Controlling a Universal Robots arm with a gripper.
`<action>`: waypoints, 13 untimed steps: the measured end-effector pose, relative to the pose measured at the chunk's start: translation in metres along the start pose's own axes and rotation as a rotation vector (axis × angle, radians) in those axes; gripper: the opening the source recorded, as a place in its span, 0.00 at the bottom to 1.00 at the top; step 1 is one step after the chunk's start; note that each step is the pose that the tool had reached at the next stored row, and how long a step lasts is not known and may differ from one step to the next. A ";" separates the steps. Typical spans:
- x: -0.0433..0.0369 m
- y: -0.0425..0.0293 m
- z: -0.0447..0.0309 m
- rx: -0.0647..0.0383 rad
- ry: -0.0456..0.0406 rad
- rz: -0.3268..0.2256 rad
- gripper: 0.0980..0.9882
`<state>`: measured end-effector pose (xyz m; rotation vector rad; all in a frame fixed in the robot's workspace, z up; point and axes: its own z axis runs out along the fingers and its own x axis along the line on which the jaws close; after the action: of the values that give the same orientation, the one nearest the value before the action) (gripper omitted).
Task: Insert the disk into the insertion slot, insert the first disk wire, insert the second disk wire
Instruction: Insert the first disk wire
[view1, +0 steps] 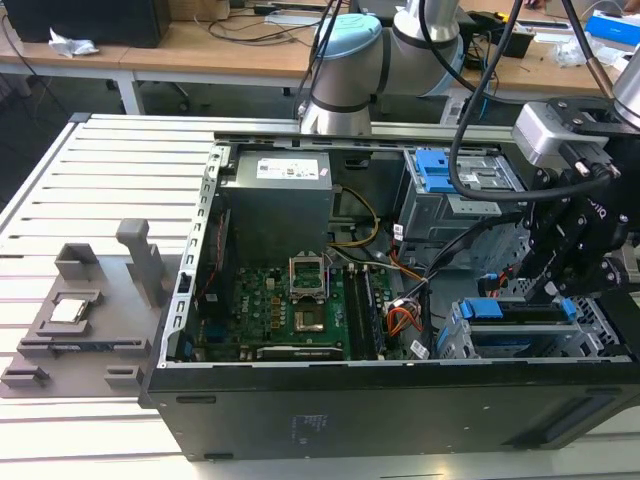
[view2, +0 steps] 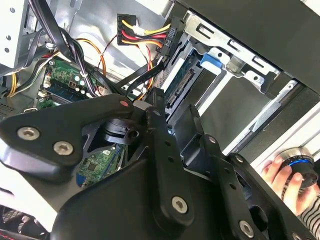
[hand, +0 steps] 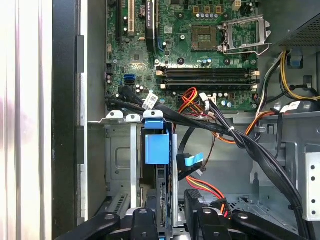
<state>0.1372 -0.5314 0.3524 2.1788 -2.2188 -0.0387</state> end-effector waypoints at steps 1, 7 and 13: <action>0.0000 0.0000 0.0000 0.000 -0.0001 0.000 0.30; 0.0000 -0.0005 -0.0052 0.000 0.0015 -0.016 0.30; -0.0021 -0.0025 -0.0113 0.000 0.0028 -0.047 0.30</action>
<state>0.1402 -0.5292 0.3636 2.2297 -2.1655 -0.0371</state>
